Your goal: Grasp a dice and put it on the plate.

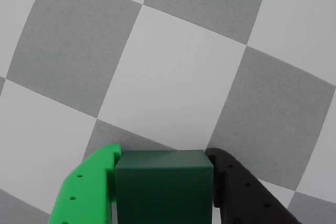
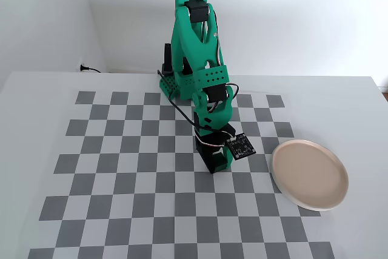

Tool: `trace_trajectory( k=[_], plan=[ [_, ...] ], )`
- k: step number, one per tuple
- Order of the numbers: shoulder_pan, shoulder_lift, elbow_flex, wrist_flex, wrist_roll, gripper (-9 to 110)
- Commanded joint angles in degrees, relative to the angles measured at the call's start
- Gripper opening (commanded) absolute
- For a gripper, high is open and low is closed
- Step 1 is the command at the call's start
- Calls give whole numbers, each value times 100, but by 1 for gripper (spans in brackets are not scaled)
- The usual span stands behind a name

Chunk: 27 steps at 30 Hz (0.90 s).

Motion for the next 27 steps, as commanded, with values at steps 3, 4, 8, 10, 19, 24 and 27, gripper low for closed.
trace_trajectory(
  k=[3, 4, 8, 10, 19, 24, 27],
  plan=[
    [-369, 712, -940, 422, -44, -4],
    [-448, 765, -1055, 519, -35, -4],
    [-844, 976, -1397, 729, -44, -4],
    [-1063, 1046, -1538, 800, -44, -4],
    [-2057, 686, -2118, 650, 158, -4],
    [-2496, 185, -2566, 536, 360, -4],
    [-2654, -114, -2944, 606, 457, -4]
  ],
)
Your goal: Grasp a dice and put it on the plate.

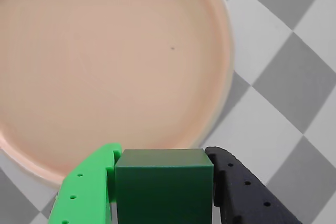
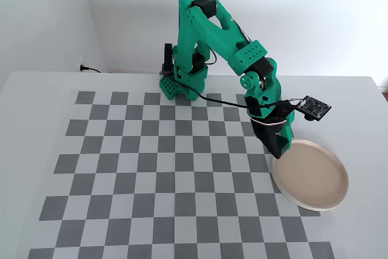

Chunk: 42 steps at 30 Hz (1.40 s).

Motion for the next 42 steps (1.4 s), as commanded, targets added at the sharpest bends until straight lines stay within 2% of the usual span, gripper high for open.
trace_trajectory(
  k=[1, 13, 19, 24, 35, 42],
  plan=[
    [-229, -141, -1107, -70, 105, -4],
    [-255, -1758, -2883, -9, 343, -4],
    [-272, -2232, -2900, -457, 466, 2],
    [-308, -2408, -2979, -466, 519, 13],
    [-193, -1969, -3155, -62, 475, 19],
    [-105, -633, -3129, 1116, 387, 17]
  ],
)
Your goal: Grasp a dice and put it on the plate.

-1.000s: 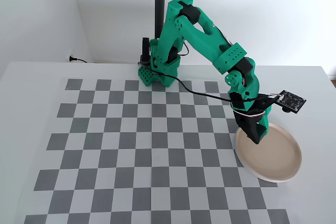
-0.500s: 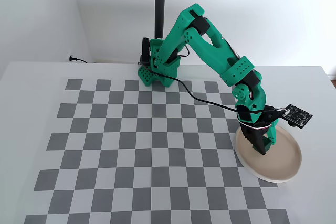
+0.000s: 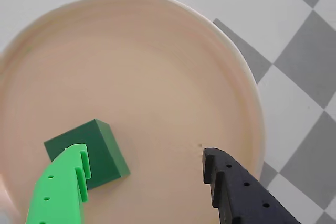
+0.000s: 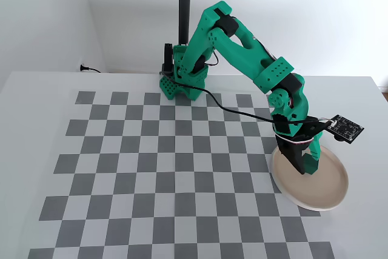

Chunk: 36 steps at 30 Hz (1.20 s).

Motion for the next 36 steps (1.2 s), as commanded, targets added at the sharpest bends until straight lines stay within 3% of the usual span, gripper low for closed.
trace_trajectory(
  k=[1, 6, 15, 36],
  plan=[
    [44, 1538, -519, 729, -88, 17],
    [176, 2549, -290, 1582, -44, 14],
    [519, 5476, 2347, 1160, -26, -4],
    [3173, 10204, 6521, 1239, 976, -4]
  ],
)
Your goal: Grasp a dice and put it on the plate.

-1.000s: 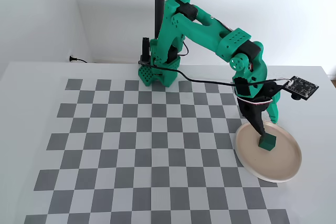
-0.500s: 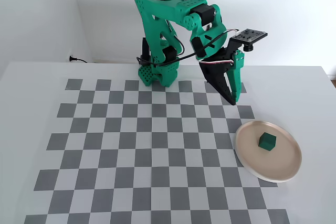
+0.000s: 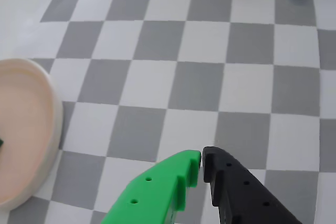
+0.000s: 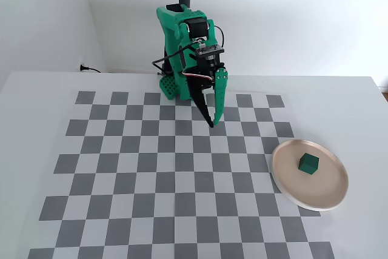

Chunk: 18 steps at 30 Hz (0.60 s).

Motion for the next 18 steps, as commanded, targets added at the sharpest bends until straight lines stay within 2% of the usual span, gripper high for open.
trace_trajectory(
  k=[1, 4, 16, 18],
  plan=[
    [483, 984, 519, -26, 53, -4],
    [888, 1670, 1134, 88, -26, -4],
    [1793, 1688, 2417, -721, 404, -4],
    [1881, 1670, 2435, -571, 448, -4]
  ],
)
